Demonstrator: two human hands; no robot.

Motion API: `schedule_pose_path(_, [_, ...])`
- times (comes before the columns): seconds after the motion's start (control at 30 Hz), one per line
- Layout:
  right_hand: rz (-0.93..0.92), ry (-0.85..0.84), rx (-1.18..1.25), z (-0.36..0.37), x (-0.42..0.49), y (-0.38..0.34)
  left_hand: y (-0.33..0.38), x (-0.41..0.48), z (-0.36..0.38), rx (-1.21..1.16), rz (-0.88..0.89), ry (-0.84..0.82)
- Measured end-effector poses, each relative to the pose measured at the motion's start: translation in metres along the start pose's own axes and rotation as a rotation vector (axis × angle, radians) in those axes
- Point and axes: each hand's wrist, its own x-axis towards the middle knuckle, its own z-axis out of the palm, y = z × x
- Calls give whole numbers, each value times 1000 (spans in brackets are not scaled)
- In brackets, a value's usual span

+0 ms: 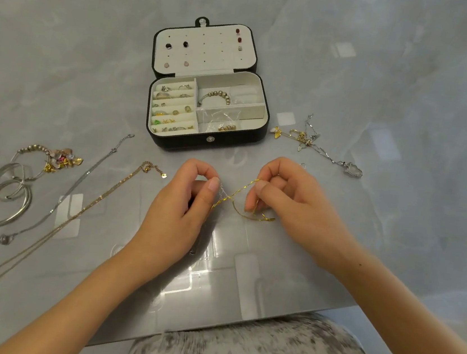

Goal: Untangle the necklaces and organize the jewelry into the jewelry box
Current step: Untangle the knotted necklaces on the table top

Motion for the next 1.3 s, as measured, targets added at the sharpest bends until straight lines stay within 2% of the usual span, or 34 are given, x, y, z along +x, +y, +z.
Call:
schedule_pose_path(0.33, [-64, 49, -273, 1, 6, 3, 8, 2, -15, 16, -4, 62])
schedule_pose_path(0.5, [15, -59, 136, 2, 2, -11, 9, 0, -19, 51, -9, 74])
schedule_pose_path(0.67, [62, -55, 112, 4, -2, -17, 9, -3, -18, 90, -9, 83])
schedule_pose_path(0.83, [100, -60, -149, -3, -3, -20, 4, -3, -19, 119, -34, 90])
schedule_pose_path(0.97, [15, -8, -649, -8, -1, -24, 2, -4, -18, 174, -28, 64])
schedule_pose_path(1.03, [-13, 55, -728, -8, -2, -26, 1, -4, -18, 182, -30, 61])
schedule_pose_path(1.1, [9, 121, -616, -9, -1, -23, -1, -4, -18, 184, -44, 58])
schedule_pose_path(1.17, [89, 139, -323, -10, -1, -23, -3, -4, -18, 176, -62, 57])
schedule_pose_path(1.3, [225, -41, 399, -14, -5, -33, -3, -5, -18, 156, -86, 56])
